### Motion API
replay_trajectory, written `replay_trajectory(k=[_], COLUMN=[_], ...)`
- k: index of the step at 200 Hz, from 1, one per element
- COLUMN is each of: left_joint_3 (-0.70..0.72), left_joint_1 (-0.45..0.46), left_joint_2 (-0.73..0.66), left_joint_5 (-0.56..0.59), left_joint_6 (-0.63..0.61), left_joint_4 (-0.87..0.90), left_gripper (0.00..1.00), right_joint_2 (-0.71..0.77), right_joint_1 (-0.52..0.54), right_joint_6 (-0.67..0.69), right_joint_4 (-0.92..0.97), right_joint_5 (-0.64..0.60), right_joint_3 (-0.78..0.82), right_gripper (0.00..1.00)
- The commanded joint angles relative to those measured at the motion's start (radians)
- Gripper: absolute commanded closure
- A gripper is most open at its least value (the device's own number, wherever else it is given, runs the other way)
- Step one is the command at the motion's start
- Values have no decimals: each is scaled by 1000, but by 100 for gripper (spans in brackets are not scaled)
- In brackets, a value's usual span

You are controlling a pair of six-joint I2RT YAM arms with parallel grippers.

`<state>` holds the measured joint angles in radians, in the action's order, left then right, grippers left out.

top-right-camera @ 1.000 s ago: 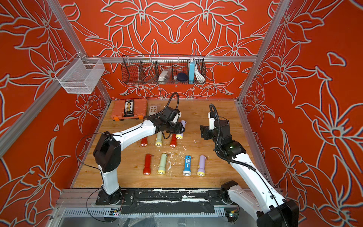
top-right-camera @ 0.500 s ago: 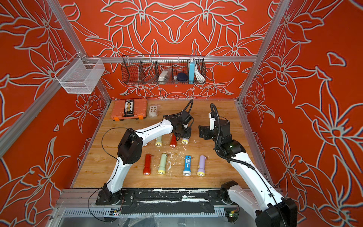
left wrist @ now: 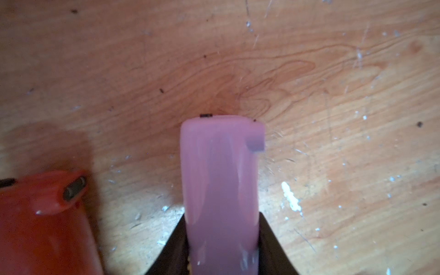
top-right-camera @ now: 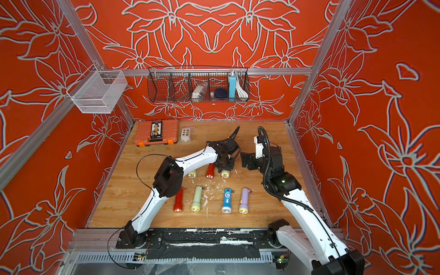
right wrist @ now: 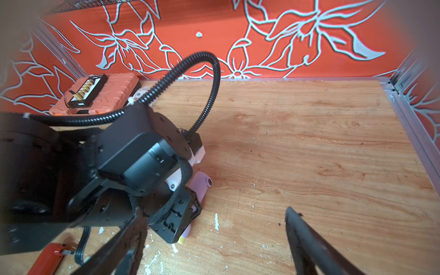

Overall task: Close the plug at the bottom of the flashlight
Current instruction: Place the flashlight at the center of the board.

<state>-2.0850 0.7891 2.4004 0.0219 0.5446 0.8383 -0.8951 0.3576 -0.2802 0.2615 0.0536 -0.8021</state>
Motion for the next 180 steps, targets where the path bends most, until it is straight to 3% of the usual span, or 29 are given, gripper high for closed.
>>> replay_trajectory(k=[1,17,34,51,60,145,152,157,180], left_joint_3=[-23,-29,-32,-35,-35,-40,-32,-32,-63], left_joint_1=[8,11,12,12,12,13,14,13,13], left_joint_2=[12,14,13,14,14,-27,-39,-44,-55], left_joint_5=[32,37,38,31,25,2,-8,-14,-17], left_joint_6=[30,34,34,36,39,31,31,30,16], left_joint_4=[22,23,21,19,16,-8,-25,-30,-12], left_gripper=[95,89,70,65,57,50,49,40,39], right_joint_2=[21,24,31,30,27,80,87,90,92], right_joint_1=[-7,-6,-6,-6,-7,-6,-6,-6,-7], right_joint_6=[-20,-17,-15,0,7,-21,-26,-29,-43], right_joint_4=[-4,1,7,13,23,39,39,40,67], right_joint_5=[9,10,12,15,14,30,31,29,56], right_joint_3=[21,17,13,7,1,-25,-26,-28,-56], right_gripper=[7,7,6,6,6,5,5,5,5])
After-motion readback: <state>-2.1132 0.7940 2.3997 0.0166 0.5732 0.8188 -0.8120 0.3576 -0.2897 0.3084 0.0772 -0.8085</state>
